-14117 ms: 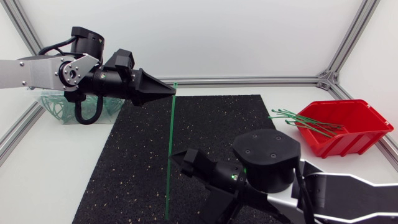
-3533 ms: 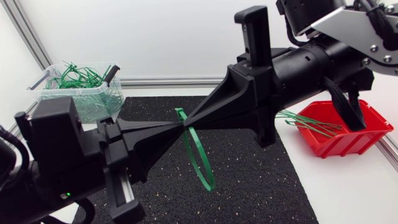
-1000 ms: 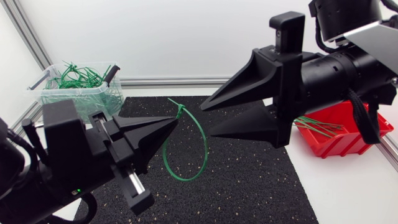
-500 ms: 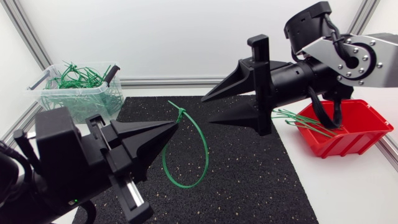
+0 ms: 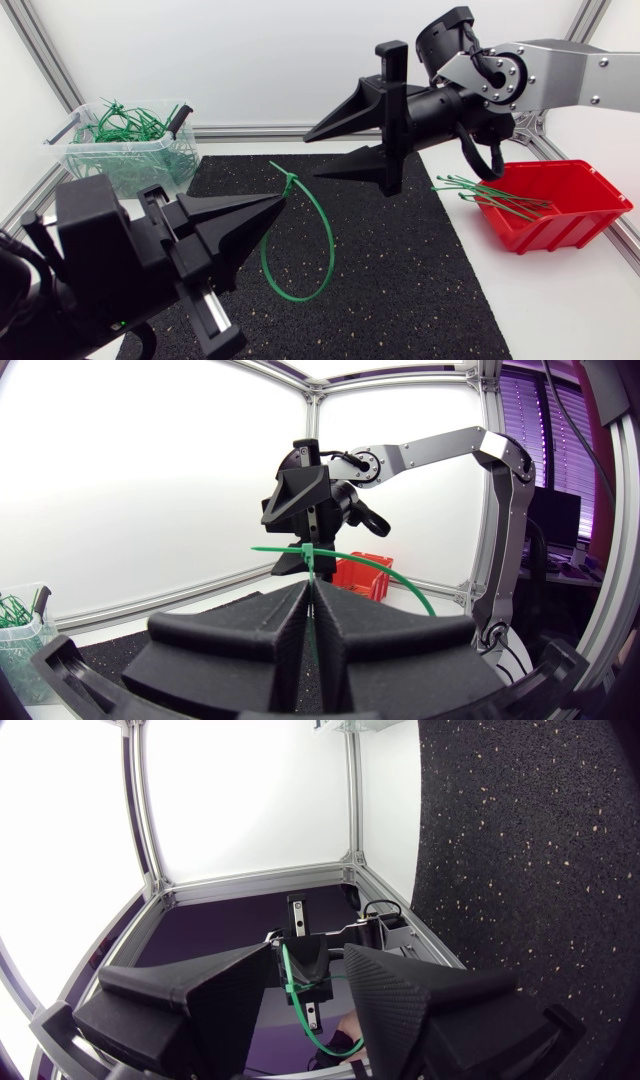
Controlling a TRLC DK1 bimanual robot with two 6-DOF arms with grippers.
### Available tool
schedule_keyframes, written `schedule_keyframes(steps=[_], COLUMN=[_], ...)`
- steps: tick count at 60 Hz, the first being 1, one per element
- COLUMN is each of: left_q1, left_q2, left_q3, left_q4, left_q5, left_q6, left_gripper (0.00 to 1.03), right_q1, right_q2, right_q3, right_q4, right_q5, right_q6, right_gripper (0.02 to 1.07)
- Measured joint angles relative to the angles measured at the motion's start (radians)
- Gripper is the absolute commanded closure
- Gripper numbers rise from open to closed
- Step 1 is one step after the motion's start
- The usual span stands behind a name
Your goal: Take a green cable tie from the red box, thread the tail through the head to close it, then place it in the transparent bin on the left.
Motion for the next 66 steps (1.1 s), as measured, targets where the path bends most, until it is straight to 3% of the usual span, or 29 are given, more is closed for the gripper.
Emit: schedule_keyframes(steps=[5, 22, 28, 52, 56, 66], left_q1=[0.000, 0.001, 0.001, 0.001, 0.001, 0.001], left_q2=[0.000, 0.000, 0.000, 0.011, 0.011, 0.016], left_q3=[0.000, 0.000, 0.000, 0.000, 0.000, 0.000], left_q4=[0.000, 0.000, 0.001, 0.011, 0.011, 0.011], left_q5=[0.000, 0.000, 0.000, 0.000, 0.000, 0.000], left_q6=[0.000, 0.000, 0.000, 0.000, 0.000, 0.000], left_gripper=[0.96, 0.96, 0.96, 0.96, 0.96, 0.99], right_q1=[0.008, 0.061, 0.073, 0.105, 0.106, 0.107], right_q2=[0.009, 0.018, 0.018, 0.017, 0.017, 0.015], right_q3=[0.003, 0.054, 0.064, 0.064, 0.064, 0.064], right_q4=[-0.008, -0.046, -0.065, -0.117, -0.117, -0.120], right_q5=[-0.005, -0.006, -0.008, -0.008, -0.008, -0.007], right_q6=[-0.018, -0.021, -0.027, -0.051, -0.054, -0.063], right_gripper=[0.61, 0.61, 0.71, 0.72, 0.81, 0.84])
